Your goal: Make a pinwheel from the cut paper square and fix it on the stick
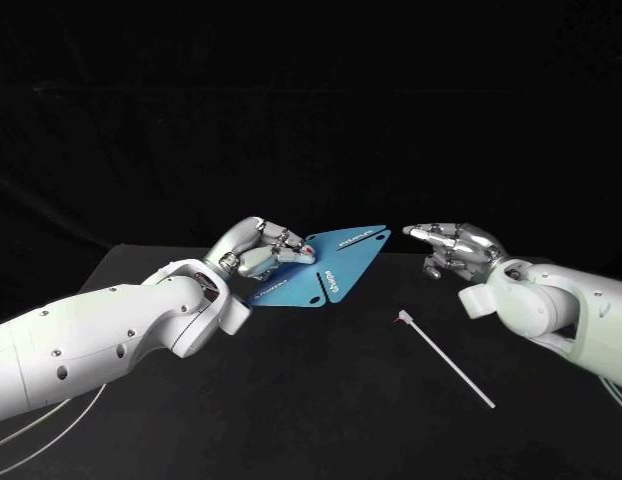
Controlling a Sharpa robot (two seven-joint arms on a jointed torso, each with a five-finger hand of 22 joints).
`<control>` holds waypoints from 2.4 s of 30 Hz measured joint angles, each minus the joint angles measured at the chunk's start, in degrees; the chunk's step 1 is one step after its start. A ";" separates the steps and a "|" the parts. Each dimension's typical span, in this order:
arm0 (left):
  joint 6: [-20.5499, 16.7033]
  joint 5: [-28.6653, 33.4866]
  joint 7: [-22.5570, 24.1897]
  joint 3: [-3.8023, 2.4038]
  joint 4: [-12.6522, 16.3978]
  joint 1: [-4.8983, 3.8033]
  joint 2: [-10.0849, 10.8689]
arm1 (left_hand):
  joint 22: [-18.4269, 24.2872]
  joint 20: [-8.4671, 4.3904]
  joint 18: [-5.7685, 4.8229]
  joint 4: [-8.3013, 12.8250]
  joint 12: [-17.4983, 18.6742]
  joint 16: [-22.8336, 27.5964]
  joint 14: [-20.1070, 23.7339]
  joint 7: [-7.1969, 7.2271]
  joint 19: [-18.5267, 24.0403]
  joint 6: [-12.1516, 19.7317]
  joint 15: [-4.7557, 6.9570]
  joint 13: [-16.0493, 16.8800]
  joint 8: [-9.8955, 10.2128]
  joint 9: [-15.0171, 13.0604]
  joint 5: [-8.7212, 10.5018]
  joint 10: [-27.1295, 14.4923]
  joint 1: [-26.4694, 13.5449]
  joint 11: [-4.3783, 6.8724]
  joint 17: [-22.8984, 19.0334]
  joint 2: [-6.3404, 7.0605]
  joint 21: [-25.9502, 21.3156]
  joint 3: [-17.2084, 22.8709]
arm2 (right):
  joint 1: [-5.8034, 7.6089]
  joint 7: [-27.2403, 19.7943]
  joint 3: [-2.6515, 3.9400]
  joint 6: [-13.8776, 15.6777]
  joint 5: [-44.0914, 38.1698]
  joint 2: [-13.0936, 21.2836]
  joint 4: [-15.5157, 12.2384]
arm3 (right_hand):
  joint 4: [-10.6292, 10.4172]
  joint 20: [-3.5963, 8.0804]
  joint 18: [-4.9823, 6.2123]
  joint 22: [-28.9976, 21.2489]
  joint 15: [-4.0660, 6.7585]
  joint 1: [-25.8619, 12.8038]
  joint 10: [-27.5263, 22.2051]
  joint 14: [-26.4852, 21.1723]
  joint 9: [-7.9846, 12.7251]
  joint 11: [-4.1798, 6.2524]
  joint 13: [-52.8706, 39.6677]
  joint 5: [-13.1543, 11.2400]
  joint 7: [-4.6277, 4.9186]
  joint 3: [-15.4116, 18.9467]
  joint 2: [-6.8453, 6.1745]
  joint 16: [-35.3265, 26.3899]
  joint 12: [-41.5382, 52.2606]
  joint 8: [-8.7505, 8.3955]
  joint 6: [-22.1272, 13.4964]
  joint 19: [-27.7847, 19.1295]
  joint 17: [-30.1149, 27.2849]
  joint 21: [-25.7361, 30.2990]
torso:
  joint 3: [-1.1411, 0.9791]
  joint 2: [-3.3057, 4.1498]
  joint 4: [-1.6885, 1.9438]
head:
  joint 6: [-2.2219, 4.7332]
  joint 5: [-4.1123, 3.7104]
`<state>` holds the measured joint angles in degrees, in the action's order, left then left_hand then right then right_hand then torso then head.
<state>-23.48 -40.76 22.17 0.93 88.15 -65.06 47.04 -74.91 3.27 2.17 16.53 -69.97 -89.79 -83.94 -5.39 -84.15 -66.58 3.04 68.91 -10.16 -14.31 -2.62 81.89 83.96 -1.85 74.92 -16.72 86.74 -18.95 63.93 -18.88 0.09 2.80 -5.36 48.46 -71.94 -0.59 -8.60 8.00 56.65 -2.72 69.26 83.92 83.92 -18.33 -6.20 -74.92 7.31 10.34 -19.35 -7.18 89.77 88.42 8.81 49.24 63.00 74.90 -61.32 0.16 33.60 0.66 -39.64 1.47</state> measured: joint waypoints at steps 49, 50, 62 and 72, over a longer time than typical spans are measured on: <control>-1.98 -41.17 -19.22 7.89 -10.28 5.23 -10.55 | -0.04 0.00 0.01 0.15 0.00 0.00 -0.09 -0.03 0.00 -0.39 0.15 0.00 -0.18 -0.01 0.10 0.00 0.03 0.00 -0.02 0.44 1.07 0.14 | 9.19 -0.32 -6.12 13.99 -39.36 0.00 -3.40 | 2.25 -2.80 2.20 -44.48 -2.20 -0.39 -18.31 -18.27 2.34 -1.77 69.79 -0.33 0.90 -11.18 -2.10 -74.90 -83.47 4.26 2.16 -5.86 -50.03 47.47 | 1.25 -2.94 -0.16 | -7.59 -3.44; -2.05 -41.15 -19.59 7.89 -10.07 5.35 -10.50 | -0.04 0.00 0.01 0.15 0.00 0.00 -0.09 -0.03 0.00 -0.39 0.14 0.00 -0.18 -0.01 0.10 0.00 0.04 0.00 -0.02 0.44 1.07 0.14 | 9.15 -0.14 -6.22 14.07 -39.82 0.05 -3.68 | 2.25 -2.97 2.20 -44.52 -2.20 -0.39 -18.31 -18.27 2.34 -1.78 69.84 -0.33 0.90 -11.18 -2.10 -75.04 -83.47 4.26 2.16 -5.69 -50.03 47.47 | 1.25 -2.96 -0.15 | -7.59 -3.46; -2.49 -40.98 -24.24 7.96 -6.91 6.74 -9.62 | -0.03 0.00 -0.55 0.15 0.00 0.00 -0.10 0.03 0.00 -0.44 0.12 0.00 -0.18 -0.04 0.19 0.00 0.19 0.00 -0.02 0.28 1.06 0.13 | 8.02 1.63 -6.88 15.02 -43.15 0.98 -5.57 | 2.25 -2.56 2.20 -44.65 -1.97 -0.39 -17.67 -17.68 2.33 -1.58 69.97 -0.33 0.83 -11.18 -2.10 -75.13 -83.68 4.26 2.65 -5.27 -50.03 47.47 | 1.22 -2.93 -0.10 | -8.01 -3.24; -2.46 -40.28 -27.73 8.07 -5.95 7.20 -9.91 | -0.02 0.00 -0.53 0.15 0.00 0.00 -0.10 0.52 0.00 -0.93 0.10 0.00 -0.16 -0.07 -0.01 0.00 0.19 0.00 -0.02 0.28 1.06 0.13 | 6.79 2.79 -7.29 15.31 -44.76 1.77 -7.28 | 2.25 -2.10 2.20 -45.03 -1.27 -0.39 -15.22 -15.67 2.22 -0.89 70.02 -0.67 0.13 -11.18 -2.10 -75.13 -83.67 4.48 3.38 -3.98 -49.66 47.44 | 1.25 -2.93 -0.07 | -8.36 -3.11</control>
<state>-25.94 -81.04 -5.57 9.00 82.20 -57.86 37.13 -74.94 3.27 1.64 16.68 -69.97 -89.79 -84.04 -4.87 -84.15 -67.51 3.14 68.91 -10.32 -14.38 -2.63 81.89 84.15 -1.85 74.91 -16.44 87.80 -18.82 70.72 -16.09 -7.20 18.11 -50.12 50.22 -79.22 1.65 -10.70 10.20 11.62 -3.99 68.86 68.70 68.25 -16.11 -7.08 -4.90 6.64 10.47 -30.53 -9.28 14.64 4.75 13.29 52.62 59.01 25.25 -13.88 1.41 30.67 0.59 -48.00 -1.64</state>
